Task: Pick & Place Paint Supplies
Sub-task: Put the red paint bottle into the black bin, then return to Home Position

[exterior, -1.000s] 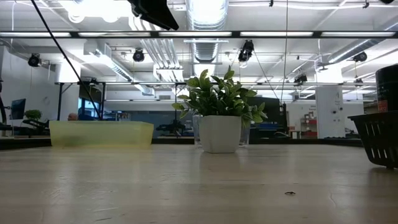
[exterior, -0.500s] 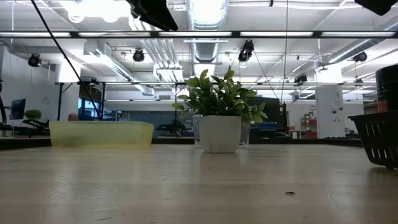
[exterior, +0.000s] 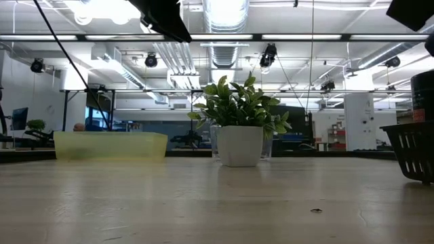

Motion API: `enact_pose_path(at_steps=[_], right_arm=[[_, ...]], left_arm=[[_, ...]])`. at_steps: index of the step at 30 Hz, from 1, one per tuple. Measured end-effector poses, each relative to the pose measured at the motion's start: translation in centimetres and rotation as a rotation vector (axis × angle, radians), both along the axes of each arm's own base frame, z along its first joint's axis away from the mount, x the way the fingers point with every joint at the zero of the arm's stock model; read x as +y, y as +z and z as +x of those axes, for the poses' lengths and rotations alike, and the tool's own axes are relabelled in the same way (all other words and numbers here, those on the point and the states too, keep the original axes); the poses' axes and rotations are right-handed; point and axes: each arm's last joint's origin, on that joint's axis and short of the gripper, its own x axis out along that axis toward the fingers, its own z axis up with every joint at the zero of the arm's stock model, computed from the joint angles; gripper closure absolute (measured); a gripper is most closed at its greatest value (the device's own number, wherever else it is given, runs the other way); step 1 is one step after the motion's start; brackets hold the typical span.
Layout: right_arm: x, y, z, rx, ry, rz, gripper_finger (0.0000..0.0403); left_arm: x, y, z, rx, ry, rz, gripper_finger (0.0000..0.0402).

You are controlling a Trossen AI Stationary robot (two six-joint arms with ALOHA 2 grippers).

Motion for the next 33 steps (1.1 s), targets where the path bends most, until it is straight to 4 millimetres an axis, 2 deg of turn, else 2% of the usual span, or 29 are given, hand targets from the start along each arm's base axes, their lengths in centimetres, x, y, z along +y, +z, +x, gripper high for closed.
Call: enact_pose_path(at_steps=[4, 9, 13, 19, 23, 28, 31, 33], right_arm=[[-0.3, 0.7, 0.0, -0.042, -0.008, -0.01, 0.0262], [-0.6, 1.7, 0.0, -0.082, -0.057, 0.0, 0.0208], [-0.6, 1.7, 0.0, -0.079, -0.071, -0.003, 0.0166], [-0.7, 2.1, -0.3, -0.068, -0.135, -0.011, 0.0145], [-0.8, 3.7, -1.2, -0.101, -0.221, -0.022, 0.0144], [-1.0, 6.7, -3.4, -0.222, -0.346, -0.06, 0.0144], [-1.2, 8.7, -5.2, -0.362, -0.442, -0.103, 0.0144], [-1.5, 10.1, -6.5, -0.487, -0.534, -0.133, 0.0144]], left_arm=[[0.0, 0.0, 0.0, 0.0, -0.001, 0.001, 0.0077], [0.0, 0.0, 0.0, -0.001, -0.002, 0.003, 0.0077], [0.0, 0.0, 0.0, -0.001, -0.002, 0.004, 0.0077], [0.0, 0.0, 0.0, 0.001, -0.004, 0.006, 0.0077], [0.0, 0.0, 0.0, 0.001, -0.003, 0.006, 0.0077], [0.0, 0.1, -0.1, 0.009, -0.007, 0.01, 0.0077], [0.0, 0.9, -0.9, -0.008, -0.015, 0.021, 0.0077], [-0.1, 2.1, -2.3, -0.068, -0.006, 0.008, 0.0077]])
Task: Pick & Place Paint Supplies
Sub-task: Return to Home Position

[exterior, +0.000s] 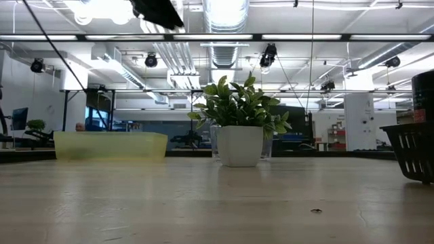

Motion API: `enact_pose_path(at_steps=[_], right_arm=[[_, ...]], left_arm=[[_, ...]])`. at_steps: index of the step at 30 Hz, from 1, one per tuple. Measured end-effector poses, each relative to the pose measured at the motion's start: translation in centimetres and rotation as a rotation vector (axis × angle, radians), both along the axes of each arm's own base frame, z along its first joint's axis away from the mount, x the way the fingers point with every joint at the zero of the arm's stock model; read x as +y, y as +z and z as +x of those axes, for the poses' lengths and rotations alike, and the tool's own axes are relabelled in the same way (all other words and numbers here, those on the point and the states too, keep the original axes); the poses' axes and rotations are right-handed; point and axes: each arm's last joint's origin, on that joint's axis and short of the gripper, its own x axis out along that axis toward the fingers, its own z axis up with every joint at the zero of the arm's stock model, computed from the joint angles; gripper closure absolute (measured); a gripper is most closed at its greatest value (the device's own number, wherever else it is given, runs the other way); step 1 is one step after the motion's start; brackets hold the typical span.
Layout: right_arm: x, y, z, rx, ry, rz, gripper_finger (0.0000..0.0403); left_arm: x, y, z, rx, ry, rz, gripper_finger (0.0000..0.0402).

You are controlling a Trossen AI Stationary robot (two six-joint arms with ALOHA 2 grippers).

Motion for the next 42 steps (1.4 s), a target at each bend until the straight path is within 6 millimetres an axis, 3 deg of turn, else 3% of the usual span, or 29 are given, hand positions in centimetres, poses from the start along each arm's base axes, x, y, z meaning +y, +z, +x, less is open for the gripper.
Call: enact_pose_path(at_steps=[4, 7, 9, 14, 21, 32, 36, 42], right_arm=[[-0.9, 2.7, -2.6, -0.334, -0.181, -0.112, 0.0144], [-1.7, 4.2, -3.9, -0.576, -0.253, -0.231, 0.0144], [-2.4, 4.9, -4.2, -0.668, -0.255, -0.313, 0.0144], [-4.5, 6.3, -4.8, -0.762, -0.226, -0.471, 0.0144], [-8.0, 8.5, -6.3, -0.89, -0.359, -0.562, 0.0144], [-10.6, 10.7, -8.2, -1.015, -0.488, -0.548, 0.0144], [-11.0, 11.5, -8.6, -1.05, -0.503, -0.562, 0.0144], [-11.3, 12.8, -8.8, -1.081, -0.483, -0.579, 0.0144]], left_arm=[[0.4, 3.0, -3.9, -0.188, -0.048, -0.101, 0.0079], [0.6, 3.3, -6.4, -0.355, -0.225, -0.227, 0.008], [0.5, 1.8, -7.1, -0.452, -0.299, -0.298, 0.008], [0.1, -4.5, -6.8, -0.599, -0.311, -0.396, 0.008], [-0.2, -8.6, -8.9, -0.695, -0.335, -0.338, 0.008], [-0.8, -15.3, -13.5, -0.747, -0.335, -0.348, 0.0081], [-1.0, -17.1, -14.5, -0.797, -0.343, -0.348, 0.0081], [-1.2, -17.2, -15.6, -0.807, -0.356, -0.331, 0.0081]])
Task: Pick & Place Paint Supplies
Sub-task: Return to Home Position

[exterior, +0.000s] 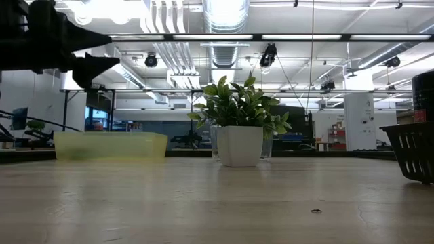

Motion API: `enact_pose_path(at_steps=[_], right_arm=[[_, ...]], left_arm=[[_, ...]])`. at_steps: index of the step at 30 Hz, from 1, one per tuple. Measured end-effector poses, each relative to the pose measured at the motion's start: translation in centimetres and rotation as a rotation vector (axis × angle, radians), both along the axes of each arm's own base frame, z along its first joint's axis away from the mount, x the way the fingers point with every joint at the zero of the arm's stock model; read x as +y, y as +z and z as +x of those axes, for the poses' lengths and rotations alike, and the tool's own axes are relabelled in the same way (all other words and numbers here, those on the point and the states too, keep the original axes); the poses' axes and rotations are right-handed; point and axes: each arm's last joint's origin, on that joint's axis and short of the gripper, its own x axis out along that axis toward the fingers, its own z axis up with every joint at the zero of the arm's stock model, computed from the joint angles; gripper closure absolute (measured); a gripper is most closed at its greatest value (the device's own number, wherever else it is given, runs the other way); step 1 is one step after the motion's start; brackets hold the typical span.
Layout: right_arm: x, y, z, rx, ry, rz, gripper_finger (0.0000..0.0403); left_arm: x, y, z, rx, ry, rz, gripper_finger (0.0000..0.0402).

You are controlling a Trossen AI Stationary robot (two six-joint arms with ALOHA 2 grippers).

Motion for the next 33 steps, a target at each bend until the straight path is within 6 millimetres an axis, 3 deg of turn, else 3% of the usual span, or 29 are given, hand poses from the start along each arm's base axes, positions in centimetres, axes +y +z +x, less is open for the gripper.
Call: enact_pose_path(at_steps=[19, 29, 33], right_arm=[[-2.2, 0.6, -2.0, 0.057, 0.045, -0.107, 0.0144], [-2.6, -1.7, -2.4, 0.319, 0.089, -0.394, 0.0144], [-3.2, -2.5, -3.1, 0.388, 0.158, -0.427, 0.0144]], left_arm=[[0.0, -1.3, 0.0, 0.126, 0.009, -0.023, 0.0081], [0.0, -1.3, 0.0, 0.129, 0.009, -0.023, 0.0081], [0.0, -1.3, 0.0, 0.13, 0.009, -0.024, 0.0081]])
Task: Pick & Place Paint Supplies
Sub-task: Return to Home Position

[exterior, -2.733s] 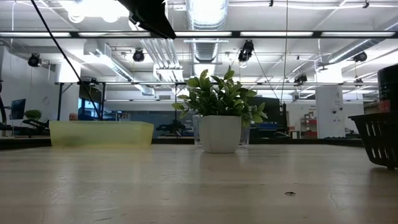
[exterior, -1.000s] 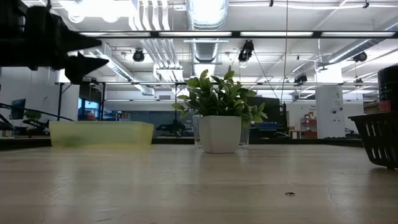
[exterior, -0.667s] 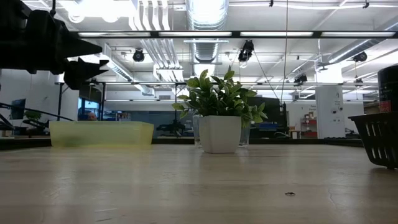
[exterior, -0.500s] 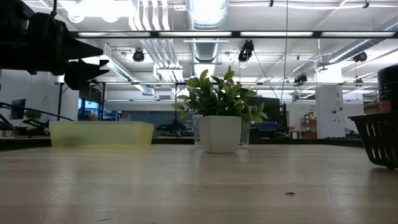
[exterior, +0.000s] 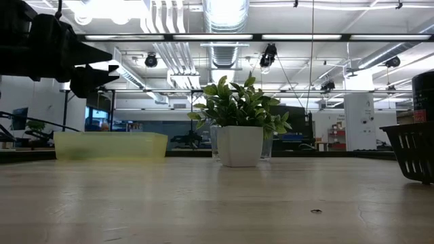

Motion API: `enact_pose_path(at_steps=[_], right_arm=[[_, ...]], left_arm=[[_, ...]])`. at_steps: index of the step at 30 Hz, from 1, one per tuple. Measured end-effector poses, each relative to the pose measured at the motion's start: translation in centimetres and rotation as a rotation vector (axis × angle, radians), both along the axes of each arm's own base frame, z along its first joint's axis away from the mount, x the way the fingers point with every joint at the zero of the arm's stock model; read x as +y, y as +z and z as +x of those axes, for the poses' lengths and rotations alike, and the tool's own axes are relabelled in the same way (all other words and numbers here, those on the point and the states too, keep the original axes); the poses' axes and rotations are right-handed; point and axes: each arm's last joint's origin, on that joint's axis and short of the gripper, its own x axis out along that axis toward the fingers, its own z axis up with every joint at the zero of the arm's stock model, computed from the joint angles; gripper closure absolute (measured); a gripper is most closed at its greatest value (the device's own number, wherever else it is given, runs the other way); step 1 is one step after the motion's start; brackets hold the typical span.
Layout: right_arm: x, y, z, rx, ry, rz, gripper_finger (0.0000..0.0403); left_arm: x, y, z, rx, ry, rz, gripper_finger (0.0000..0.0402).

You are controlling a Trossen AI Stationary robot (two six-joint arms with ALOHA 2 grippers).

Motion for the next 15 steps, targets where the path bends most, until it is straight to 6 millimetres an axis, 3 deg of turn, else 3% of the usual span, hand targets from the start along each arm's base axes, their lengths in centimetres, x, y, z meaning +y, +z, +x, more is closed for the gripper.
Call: enact_pose_path(at_steps=[8, 15], right_arm=[[0.2, -2.3, -0.4, 0.117, 0.308, 0.071, 0.0144], [2.9, -6.5, 1.2, -0.083, 0.698, 0.021, 0.0144]], left_arm=[[0.0, 0.0, 0.0, 0.001, 0.0, -0.003, 0.008], [0.0, 0.0, 0.0, 0.001, 0.0, -0.003, 0.008]])
